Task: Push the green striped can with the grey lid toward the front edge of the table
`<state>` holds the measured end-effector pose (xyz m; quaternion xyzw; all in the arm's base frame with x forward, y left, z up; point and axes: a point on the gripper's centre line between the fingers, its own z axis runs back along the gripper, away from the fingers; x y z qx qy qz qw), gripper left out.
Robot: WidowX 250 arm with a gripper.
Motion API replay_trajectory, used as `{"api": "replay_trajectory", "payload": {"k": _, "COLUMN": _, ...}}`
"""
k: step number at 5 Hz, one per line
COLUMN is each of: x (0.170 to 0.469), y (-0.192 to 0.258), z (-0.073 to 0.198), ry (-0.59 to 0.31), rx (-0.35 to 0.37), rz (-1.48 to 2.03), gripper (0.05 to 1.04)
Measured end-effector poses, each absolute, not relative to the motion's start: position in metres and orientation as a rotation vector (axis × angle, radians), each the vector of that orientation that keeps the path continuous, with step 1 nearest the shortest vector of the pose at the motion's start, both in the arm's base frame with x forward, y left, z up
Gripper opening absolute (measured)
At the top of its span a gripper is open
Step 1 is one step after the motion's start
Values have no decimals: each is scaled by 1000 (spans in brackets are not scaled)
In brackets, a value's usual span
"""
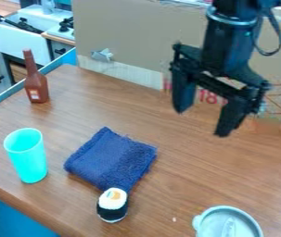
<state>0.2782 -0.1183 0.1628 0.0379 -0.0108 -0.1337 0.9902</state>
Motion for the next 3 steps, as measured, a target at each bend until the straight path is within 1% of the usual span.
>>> {"api": "replay_trajectory", "payload": {"k": 1, "x": 260, "y": -93, "z": 149, "ry": 55, "rx": 102, "rz": -304, "gripper": 1000}}
{"api": "replay_trajectory", "payload": {"k": 2, "x": 250, "y": -59, "z": 136, "ry": 76, "rx": 73, "rz": -262, "gripper": 1000}}
{"api": "replay_trajectory", "payload": {"k": 3, "x": 250, "y": -44, "z": 128, "ry": 80, "rx": 22, "rz": -228, "gripper": 1000}}
